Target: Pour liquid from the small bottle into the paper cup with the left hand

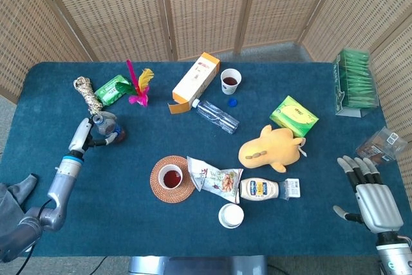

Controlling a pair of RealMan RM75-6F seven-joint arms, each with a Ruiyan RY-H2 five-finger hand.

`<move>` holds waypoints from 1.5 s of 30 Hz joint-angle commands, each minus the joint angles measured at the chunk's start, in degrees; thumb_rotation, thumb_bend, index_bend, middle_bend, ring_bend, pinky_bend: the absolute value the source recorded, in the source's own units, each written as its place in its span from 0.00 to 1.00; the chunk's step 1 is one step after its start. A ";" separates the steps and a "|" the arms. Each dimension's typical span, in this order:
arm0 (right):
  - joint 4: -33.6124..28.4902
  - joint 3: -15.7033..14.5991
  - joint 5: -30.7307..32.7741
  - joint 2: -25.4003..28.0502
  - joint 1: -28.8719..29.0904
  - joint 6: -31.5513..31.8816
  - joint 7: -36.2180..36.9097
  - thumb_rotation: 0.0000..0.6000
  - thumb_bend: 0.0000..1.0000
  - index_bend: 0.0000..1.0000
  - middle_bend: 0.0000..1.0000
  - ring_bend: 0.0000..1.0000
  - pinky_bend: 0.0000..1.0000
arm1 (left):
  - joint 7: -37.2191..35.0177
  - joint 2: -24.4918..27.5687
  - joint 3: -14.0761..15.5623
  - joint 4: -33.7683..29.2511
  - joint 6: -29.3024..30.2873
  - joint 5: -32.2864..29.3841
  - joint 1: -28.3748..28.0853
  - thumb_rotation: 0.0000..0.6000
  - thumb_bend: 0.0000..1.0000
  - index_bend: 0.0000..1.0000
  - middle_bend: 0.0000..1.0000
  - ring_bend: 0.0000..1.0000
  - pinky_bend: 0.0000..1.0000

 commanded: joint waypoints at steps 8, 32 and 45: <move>0.21 0.14 0.17 0.26 0.06 0.08 0.89 1.00 0.00 0.00 0.00 0.00 0.00 | -2.36 -0.86 1.03 1.24 -0.36 1.80 -0.53 1.00 0.46 0.41 0.19 0.09 0.32; 0.01 0.15 -0.17 0.56 -0.22 0.93 1.62 1.00 0.00 0.00 0.00 0.00 0.00 | -0.90 -1.13 2.96 3.92 1.96 3.79 0.41 1.00 0.43 0.08 0.00 0.00 0.00; -0.11 -0.08 -0.77 0.81 -0.36 1.19 2.22 1.00 0.00 0.00 0.00 0.00 0.00 | 0.03 -0.70 2.91 2.83 2.90 3.62 1.08 1.00 0.41 0.00 0.00 0.00 0.00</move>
